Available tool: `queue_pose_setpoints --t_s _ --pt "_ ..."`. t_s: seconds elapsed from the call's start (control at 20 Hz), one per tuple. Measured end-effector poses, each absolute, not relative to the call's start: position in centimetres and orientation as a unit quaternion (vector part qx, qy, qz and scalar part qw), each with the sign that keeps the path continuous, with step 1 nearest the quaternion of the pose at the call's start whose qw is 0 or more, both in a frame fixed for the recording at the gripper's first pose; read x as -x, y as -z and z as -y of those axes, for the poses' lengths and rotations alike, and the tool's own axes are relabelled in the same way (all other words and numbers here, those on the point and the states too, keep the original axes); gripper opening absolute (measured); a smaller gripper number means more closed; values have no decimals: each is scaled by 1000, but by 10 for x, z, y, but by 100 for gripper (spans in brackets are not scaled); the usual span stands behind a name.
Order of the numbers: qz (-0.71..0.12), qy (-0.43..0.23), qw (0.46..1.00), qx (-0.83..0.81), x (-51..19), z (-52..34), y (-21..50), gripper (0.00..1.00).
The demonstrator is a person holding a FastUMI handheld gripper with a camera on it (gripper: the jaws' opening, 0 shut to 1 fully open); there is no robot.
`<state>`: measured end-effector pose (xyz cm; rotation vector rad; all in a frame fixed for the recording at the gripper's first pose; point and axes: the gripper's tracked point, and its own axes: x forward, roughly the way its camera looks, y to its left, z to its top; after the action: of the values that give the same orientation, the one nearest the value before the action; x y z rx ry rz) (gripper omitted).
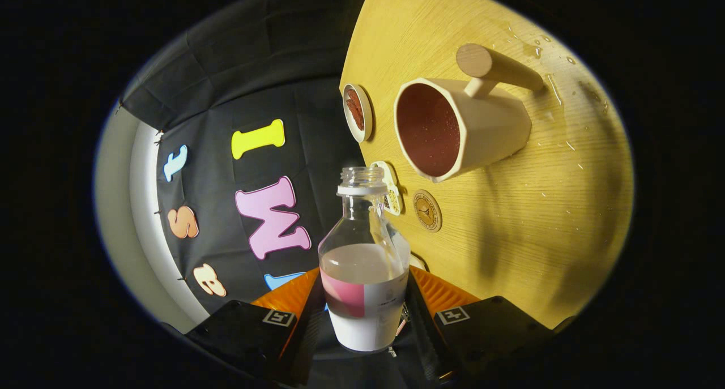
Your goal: Take the bottle from table, then pour the juice into the cup, finally place the bottle on the coaster
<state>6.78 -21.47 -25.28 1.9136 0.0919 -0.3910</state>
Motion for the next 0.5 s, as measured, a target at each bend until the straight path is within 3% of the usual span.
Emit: queue_pose_setpoints --t_s 0.5 --pt "-22 169 538 -825 -75 220 248 75"
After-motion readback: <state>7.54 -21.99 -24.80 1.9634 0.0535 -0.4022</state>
